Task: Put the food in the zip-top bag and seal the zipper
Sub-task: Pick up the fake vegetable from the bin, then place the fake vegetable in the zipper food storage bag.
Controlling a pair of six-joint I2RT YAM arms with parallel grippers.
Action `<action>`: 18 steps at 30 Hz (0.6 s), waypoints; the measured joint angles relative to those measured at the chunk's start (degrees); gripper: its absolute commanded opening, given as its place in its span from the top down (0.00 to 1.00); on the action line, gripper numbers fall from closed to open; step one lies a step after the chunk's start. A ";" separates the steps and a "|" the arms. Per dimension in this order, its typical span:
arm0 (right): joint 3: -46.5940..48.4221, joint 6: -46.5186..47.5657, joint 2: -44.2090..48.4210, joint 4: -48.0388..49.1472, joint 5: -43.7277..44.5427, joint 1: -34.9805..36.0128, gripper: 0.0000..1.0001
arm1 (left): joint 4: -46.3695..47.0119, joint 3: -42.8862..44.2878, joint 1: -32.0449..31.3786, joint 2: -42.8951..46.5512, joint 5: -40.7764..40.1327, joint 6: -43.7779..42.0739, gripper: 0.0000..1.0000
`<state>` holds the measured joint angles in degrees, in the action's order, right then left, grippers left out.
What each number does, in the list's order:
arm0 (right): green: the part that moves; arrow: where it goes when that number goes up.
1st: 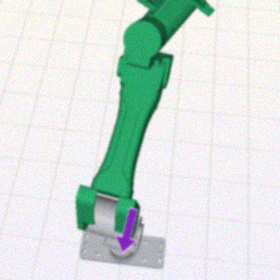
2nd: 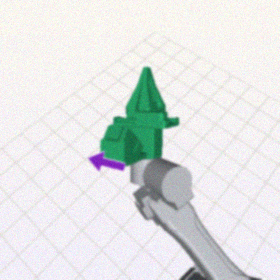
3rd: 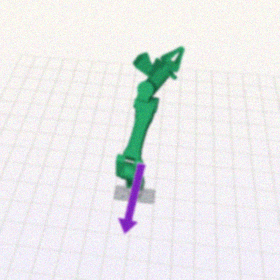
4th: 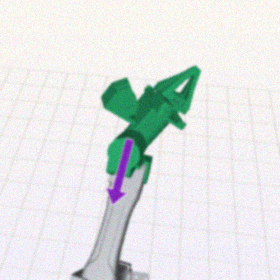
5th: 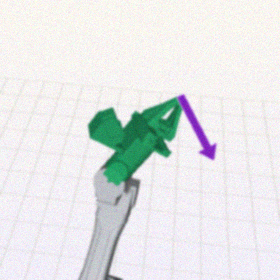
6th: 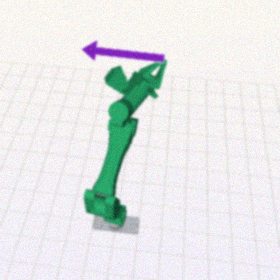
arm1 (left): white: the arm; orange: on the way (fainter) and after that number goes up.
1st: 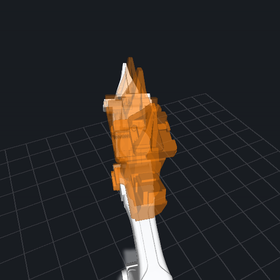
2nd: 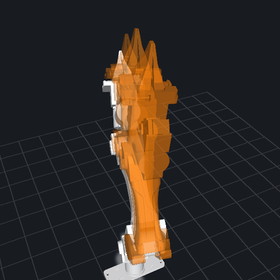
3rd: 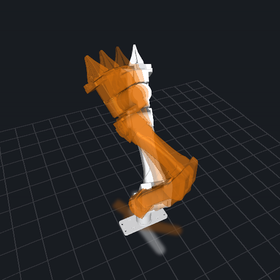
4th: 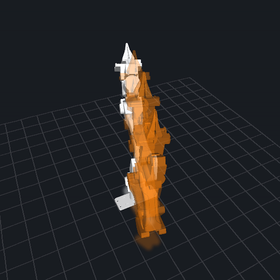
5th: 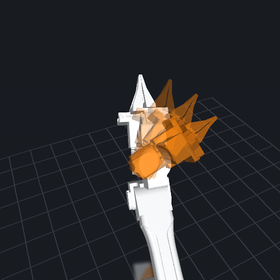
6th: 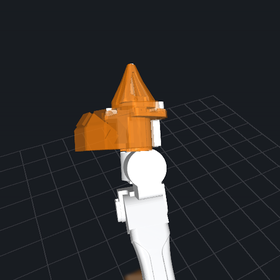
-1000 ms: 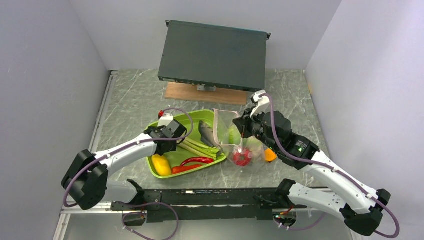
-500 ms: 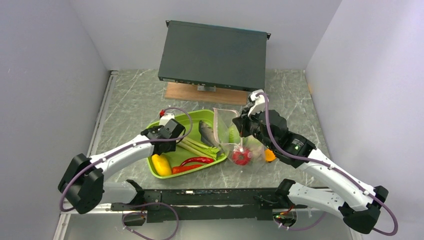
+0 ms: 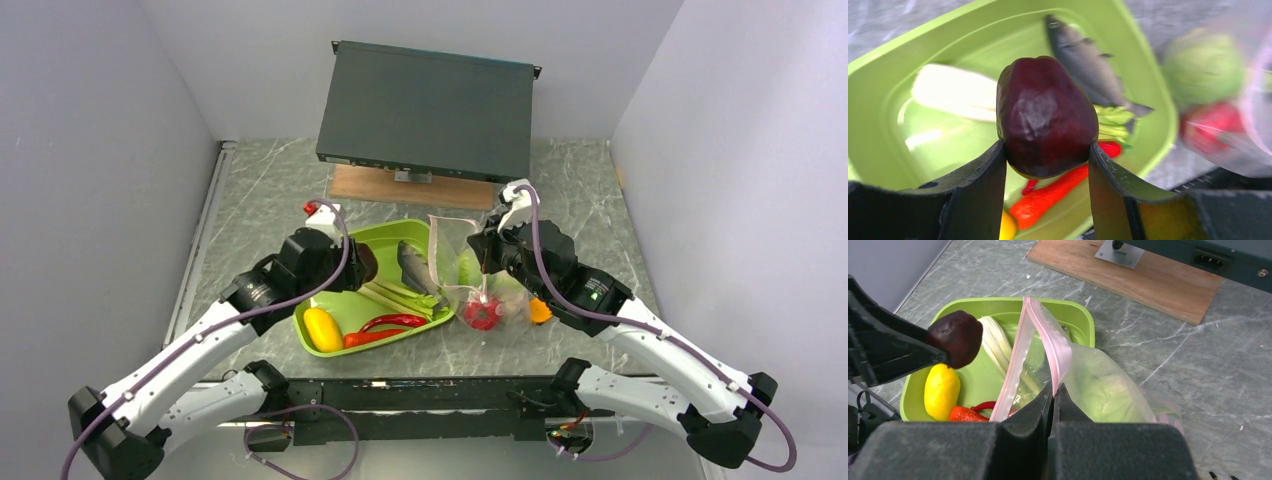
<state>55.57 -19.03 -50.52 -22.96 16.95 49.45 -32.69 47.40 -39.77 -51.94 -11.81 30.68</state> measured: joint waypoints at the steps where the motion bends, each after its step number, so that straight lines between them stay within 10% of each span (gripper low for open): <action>1: 0.00 0.00 0.04 0.00 0.04 0.00 1.00 | 1.07 -0.02 0.00 1.18 2.45 -0.07 1.00; 18: 1.07 0.15 0.00 0.07 -1.49 -0.02 1.00 | 26.88 3.34 -0.20 -4.85 36.26 5.46 1.00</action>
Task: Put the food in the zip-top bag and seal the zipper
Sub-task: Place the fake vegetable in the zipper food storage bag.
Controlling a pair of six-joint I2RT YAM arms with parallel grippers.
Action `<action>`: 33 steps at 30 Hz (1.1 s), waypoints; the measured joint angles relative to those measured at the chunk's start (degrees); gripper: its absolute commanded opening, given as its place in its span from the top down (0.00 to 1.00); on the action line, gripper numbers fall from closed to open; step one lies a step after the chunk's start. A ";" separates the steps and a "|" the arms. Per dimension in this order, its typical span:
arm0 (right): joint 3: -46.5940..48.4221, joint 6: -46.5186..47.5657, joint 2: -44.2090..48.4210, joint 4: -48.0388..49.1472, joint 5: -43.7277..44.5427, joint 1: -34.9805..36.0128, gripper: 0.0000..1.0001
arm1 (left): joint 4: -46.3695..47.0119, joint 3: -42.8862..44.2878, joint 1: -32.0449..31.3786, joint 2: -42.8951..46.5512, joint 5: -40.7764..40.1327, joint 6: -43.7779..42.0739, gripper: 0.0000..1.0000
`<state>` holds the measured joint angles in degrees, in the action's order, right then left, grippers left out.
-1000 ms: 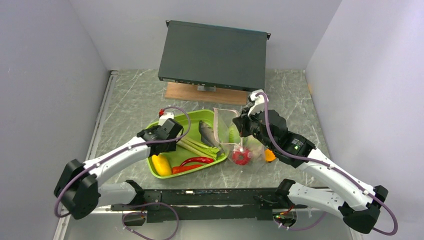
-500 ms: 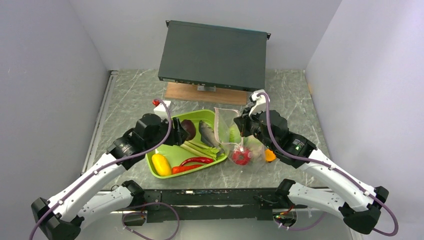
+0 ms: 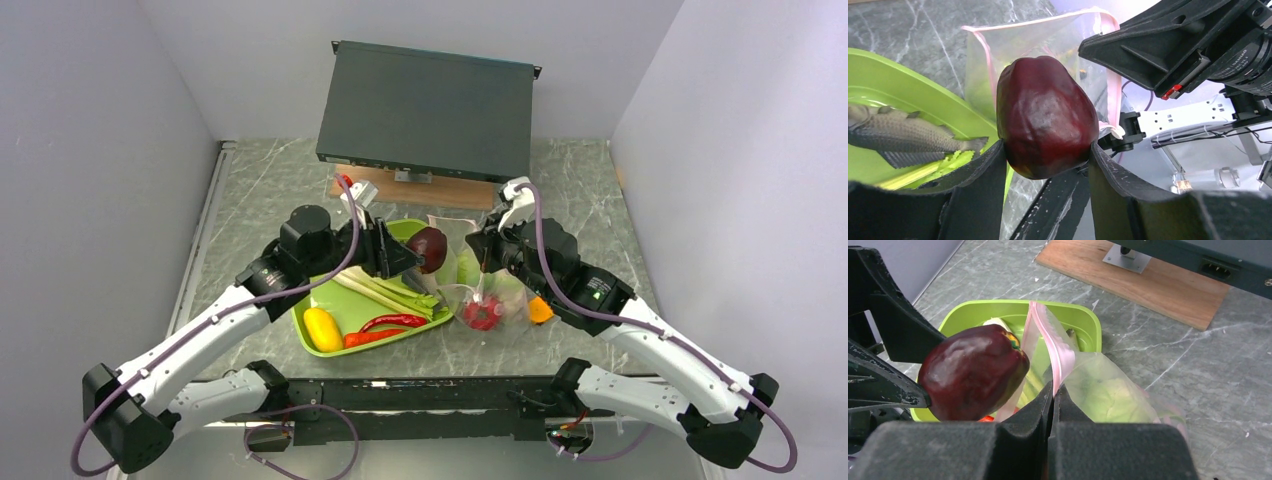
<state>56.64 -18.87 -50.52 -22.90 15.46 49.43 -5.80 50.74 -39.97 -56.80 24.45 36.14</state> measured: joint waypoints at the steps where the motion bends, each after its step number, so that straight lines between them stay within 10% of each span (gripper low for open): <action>1: 0.00 0.00 0.00 0.02 -0.15 0.00 1.00 | 0.39 0.00 -0.09 -0.26 0.35 0.37 1.00; 20: 0.00 -2.36 2.49 2.97 -6.27 -0.15 1.00 | -1.92 7.67 -4.98 -11.45 -0.81 1.86 0.92; 29: -0.02 -4.74 2.75 4.28 -8.76 -0.15 1.00 | -2.51 9.75 -5.29 -15.21 -0.44 2.97 0.64; 33: -0.02 -4.85 3.45 4.15 -8.52 -0.15 1.00 | -2.14 9.75 -5.31 -15.21 -0.37 3.56 0.67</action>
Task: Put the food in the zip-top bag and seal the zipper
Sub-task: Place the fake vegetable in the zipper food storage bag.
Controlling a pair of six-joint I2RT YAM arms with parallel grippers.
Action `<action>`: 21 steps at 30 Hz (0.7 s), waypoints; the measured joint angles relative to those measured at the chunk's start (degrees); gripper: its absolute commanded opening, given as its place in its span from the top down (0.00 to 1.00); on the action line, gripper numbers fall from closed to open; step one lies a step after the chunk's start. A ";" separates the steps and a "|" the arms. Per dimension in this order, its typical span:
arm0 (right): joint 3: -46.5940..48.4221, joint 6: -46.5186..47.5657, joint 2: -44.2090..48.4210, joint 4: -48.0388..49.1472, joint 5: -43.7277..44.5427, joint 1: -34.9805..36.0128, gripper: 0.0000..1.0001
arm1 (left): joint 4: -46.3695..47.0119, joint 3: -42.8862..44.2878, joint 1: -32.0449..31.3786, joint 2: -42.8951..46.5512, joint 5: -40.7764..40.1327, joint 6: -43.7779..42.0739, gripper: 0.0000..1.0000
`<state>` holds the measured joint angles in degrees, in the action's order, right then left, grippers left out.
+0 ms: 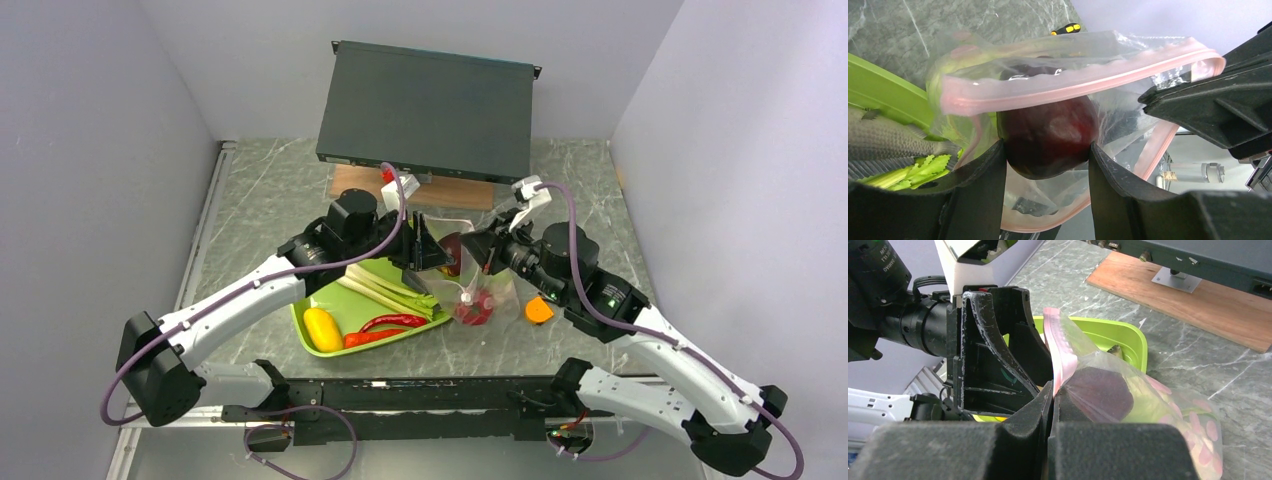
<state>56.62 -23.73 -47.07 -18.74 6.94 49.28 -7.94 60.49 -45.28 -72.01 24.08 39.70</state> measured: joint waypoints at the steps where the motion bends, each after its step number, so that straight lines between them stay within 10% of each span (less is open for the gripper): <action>1: 0.00 -0.04 0.17 -0.02 0.02 0.00 1.00 | 0.00 0.00 -0.02 0.02 0.00 -0.02 0.67; 11: 0.72 -0.44 -2.21 0.39 0.52 0.00 1.00 | -1.33 -0.02 -0.09 0.28 -0.81 -1.09 0.26; 21: 1.42 0.07 -2.01 -0.26 2.93 0.02 1.00 | -5.75 -0.02 -0.09 4.85 -3.39 -4.24 0.09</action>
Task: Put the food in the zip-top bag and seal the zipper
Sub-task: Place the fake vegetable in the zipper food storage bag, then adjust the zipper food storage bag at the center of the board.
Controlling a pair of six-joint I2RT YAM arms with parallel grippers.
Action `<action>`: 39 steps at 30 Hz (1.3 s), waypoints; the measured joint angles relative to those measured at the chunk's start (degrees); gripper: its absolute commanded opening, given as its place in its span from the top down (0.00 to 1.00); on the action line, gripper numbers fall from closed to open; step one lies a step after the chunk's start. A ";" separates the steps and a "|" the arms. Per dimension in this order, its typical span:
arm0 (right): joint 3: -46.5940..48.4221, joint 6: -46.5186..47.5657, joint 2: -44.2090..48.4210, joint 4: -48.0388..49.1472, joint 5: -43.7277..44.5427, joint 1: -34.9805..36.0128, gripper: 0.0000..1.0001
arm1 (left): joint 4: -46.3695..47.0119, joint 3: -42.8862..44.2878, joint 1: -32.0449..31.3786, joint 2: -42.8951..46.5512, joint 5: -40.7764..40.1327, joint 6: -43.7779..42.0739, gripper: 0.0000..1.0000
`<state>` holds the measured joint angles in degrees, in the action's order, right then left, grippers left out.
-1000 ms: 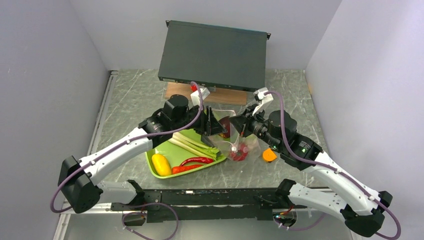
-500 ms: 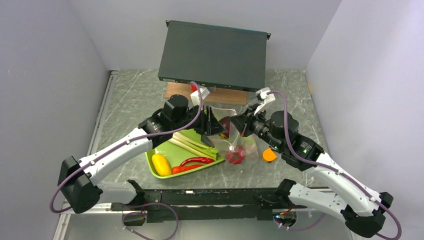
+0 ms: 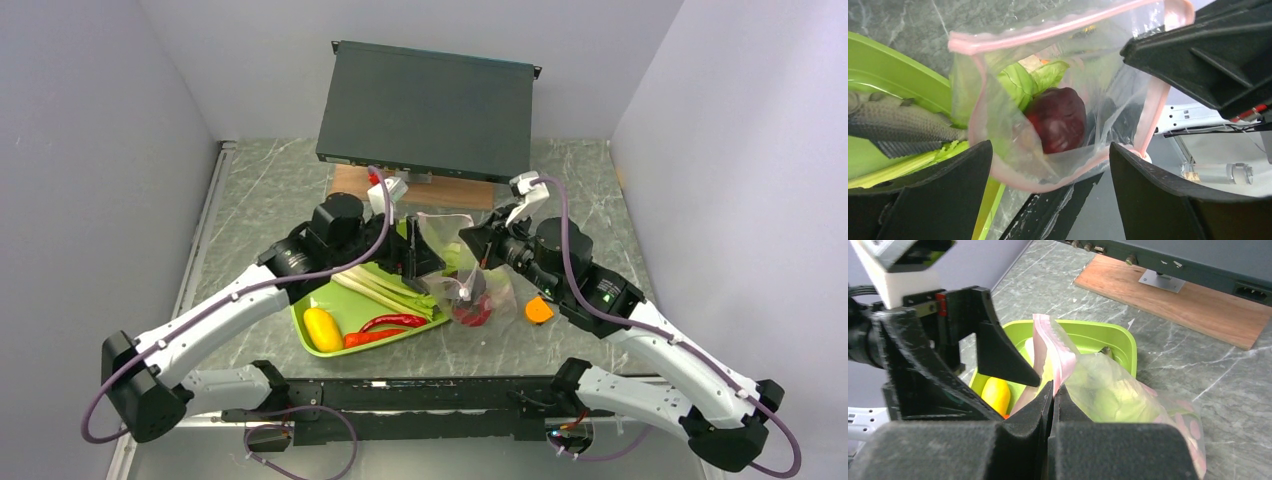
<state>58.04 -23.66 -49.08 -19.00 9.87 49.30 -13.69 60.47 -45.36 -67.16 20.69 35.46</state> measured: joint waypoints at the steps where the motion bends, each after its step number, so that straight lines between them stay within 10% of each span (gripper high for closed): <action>1: 0.00 0.15 0.11 -0.22 0.20 -0.02 1.00 | -0.66 0.00 0.00 0.70 -0.26 -0.35 0.08; 15: 0.74 1.53 0.46 -1.66 0.46 0.00 1.00 | -2.51 -8.11 0.00 11.65 -6.82 -0.04 0.01; 27: -18.10 -9.40 4.92 14.91 -16.15 1.46 1.00 | 0.98 -14.38 -0.11 4.68 -7.80 1.73 0.99; 39: -21.53 -10.21 -6.38 22.36 -13.07 12.81 1.00 | -0.66 -22.49 -0.24 10.21 -13.51 2.93 1.00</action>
<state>36.51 -33.87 -55.46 3.36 -3.20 62.11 -14.35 37.98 -45.60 -56.95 7.18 38.39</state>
